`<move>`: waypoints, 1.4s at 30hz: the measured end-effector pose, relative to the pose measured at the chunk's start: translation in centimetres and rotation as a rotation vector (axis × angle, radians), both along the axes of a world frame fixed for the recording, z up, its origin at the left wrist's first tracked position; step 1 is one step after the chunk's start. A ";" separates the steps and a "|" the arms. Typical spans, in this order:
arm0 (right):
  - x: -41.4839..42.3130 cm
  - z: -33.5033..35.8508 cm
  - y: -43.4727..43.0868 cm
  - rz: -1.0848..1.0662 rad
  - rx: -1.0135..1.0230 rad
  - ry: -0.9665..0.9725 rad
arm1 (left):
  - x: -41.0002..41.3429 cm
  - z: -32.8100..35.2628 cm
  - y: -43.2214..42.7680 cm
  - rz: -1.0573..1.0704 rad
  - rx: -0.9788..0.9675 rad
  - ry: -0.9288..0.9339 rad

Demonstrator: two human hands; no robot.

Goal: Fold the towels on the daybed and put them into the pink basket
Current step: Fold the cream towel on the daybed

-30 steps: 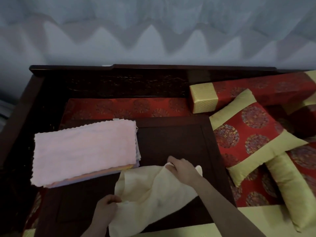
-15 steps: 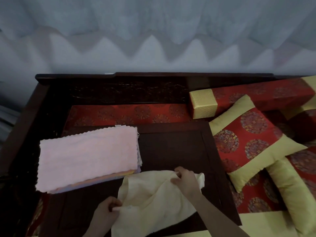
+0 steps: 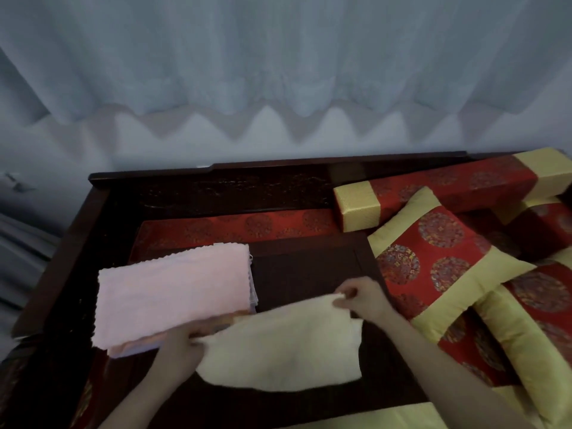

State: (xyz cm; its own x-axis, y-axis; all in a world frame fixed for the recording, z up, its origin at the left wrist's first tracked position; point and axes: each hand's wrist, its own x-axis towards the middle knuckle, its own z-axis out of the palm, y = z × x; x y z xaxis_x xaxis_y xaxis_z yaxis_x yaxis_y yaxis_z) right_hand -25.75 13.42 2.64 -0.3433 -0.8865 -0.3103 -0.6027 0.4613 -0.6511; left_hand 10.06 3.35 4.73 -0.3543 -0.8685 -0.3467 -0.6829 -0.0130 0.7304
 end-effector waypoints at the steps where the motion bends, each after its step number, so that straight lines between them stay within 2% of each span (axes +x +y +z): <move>1: -1.8 3.0 -0.1 -0.036 -0.094 0.006 | -0.7 2.2 -1.1 -0.023 -0.085 -0.003; 4: -5.8 11.4 -0.4 -0.115 -0.353 0.034 | -3.5 8.8 -4.3 -0.098 -0.391 0.019; 7: -8.3 18.9 -1.0 -0.101 -0.532 0.071 | -7.6 15.7 -7.1 -0.082 -0.573 0.085; 11: -10.0 25.4 0.1 -0.043 -0.660 0.027 | -11.2 22.5 -9.1 -0.059 -0.684 0.153; 15: -9.7 27.2 3.6 0.033 -0.665 -0.135 | -11.8 23.8 -8.1 -0.221 -0.726 0.195; 19: -9.8 22.6 7.6 0.042 -0.503 -0.262 | -10.9 18.5 -5.7 -0.320 -0.544 0.238; 22: -9.4 16.7 10.3 0.009 -0.356 -0.335 | -10.0 12.4 -3.2 -0.414 -0.455 0.132; 26: -7.4 7.7 13.4 -0.116 -0.154 -0.420 | -8.9 3.6 0.0 -0.465 -0.213 -0.020; 29: -6.2 1.7 15.3 -0.219 -0.006 -0.484 | -8.7 -1.7 2.2 -0.496 -0.040 -0.061; 32: -5.3 -1.4 15.5 -0.298 0.024 -0.460 | -9.1 -4.9 3.0 -0.365 0.151 -0.043; 35: -5.7 -2.4 14.2 -0.390 0.010 -0.414 | -10.8 -6.0 2.4 -0.154 0.253 0.039; 39: -7.0 -4.9 11.5 -0.470 -0.053 -0.288 | -13.1 -7.6 0.7 -0.023 0.128 0.018; 42: -7.2 -6.0 9.5 -0.520 -0.066 -0.173 | -14.3 -8.4 0.4 0.164 0.058 0.051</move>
State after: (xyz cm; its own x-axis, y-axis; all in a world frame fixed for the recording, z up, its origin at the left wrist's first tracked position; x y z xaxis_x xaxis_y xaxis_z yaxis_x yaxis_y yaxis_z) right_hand -32.95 22.92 -3.41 -0.6900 -0.6331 -0.3508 -0.1877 0.6246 -0.7581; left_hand -4.27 3.71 -3.68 -0.2276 -0.8952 -0.3833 -0.6302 -0.1647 0.7588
